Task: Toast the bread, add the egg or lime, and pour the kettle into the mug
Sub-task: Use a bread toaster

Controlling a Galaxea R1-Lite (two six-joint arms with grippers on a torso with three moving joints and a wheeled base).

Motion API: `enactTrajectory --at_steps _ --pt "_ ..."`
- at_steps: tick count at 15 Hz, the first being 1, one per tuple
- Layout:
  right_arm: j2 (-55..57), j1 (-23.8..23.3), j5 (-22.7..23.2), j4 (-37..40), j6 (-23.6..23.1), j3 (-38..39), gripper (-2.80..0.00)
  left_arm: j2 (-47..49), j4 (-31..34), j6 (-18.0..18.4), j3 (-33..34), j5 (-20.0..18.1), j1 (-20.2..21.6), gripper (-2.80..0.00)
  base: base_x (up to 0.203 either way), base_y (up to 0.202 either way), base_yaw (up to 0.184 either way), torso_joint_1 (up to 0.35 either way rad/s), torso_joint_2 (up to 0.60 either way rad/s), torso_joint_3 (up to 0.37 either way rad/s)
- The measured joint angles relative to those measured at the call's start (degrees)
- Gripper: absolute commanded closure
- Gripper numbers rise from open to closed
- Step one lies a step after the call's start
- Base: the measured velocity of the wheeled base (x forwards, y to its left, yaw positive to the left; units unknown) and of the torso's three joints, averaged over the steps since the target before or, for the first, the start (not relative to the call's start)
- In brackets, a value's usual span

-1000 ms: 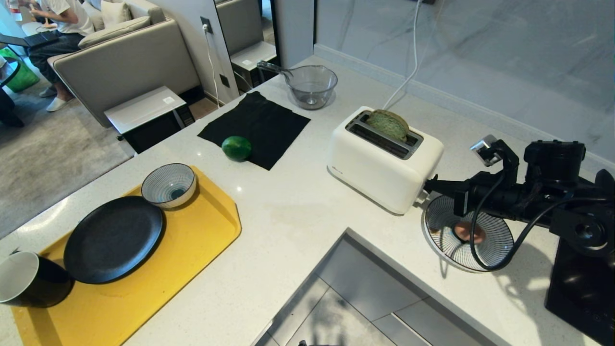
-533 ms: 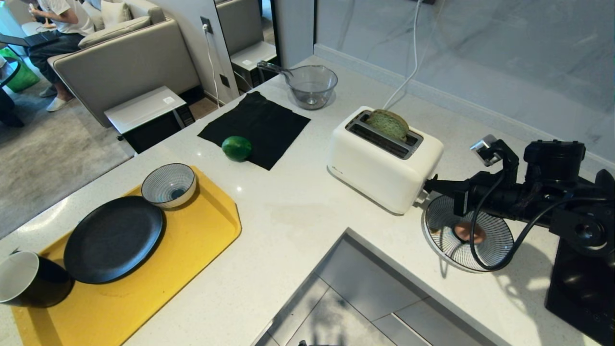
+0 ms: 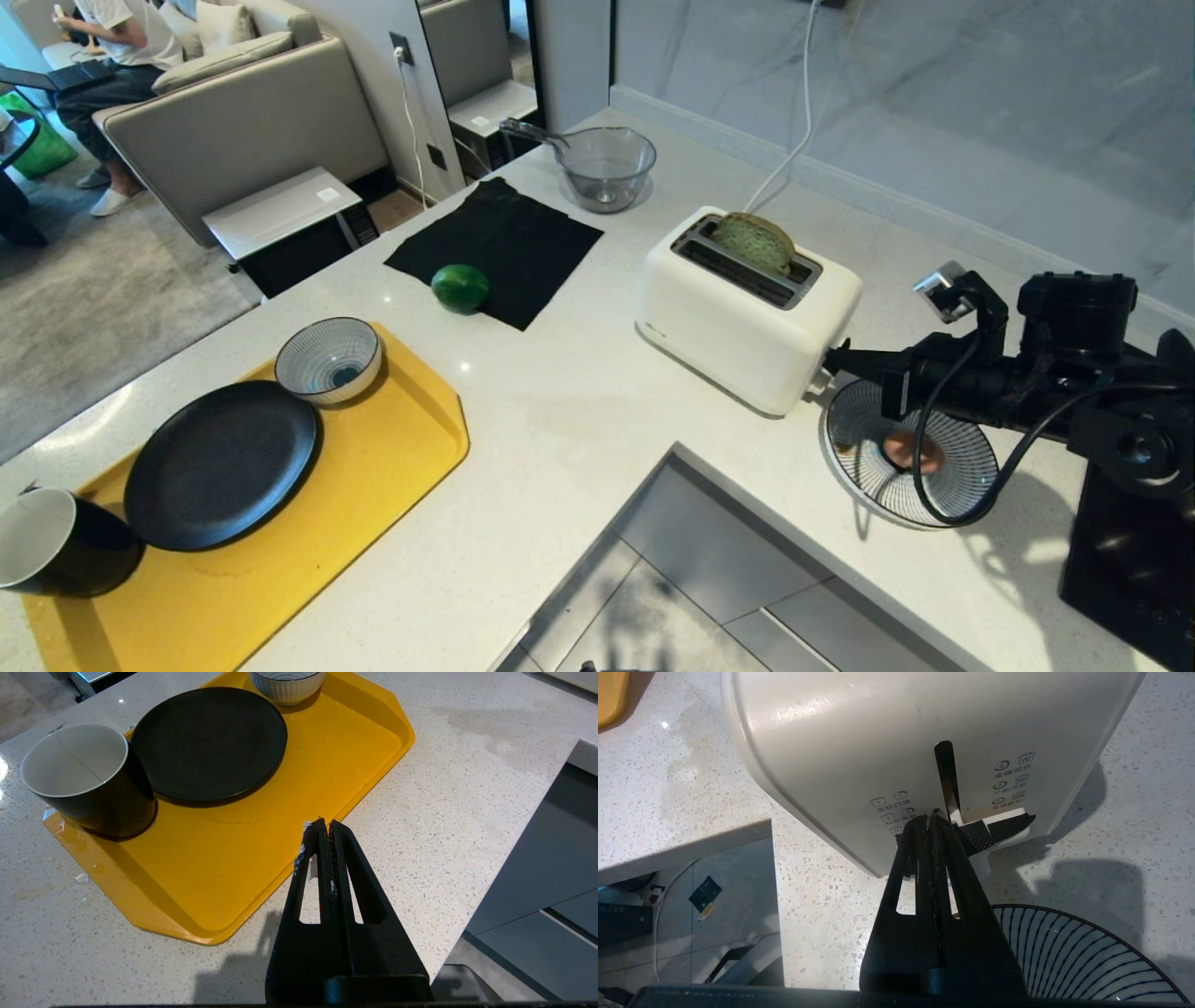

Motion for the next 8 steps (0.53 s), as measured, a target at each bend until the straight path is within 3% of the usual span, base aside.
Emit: enactTrajectory --at_steps 8 --pt "-0.78 -0.09 -0.25 0.13 0.13 -1.16 0.0 0.0 0.0 0.0 0.0 0.02 0.0 0.0 0.0 0.0 0.0 0.0 0.0 0.0"
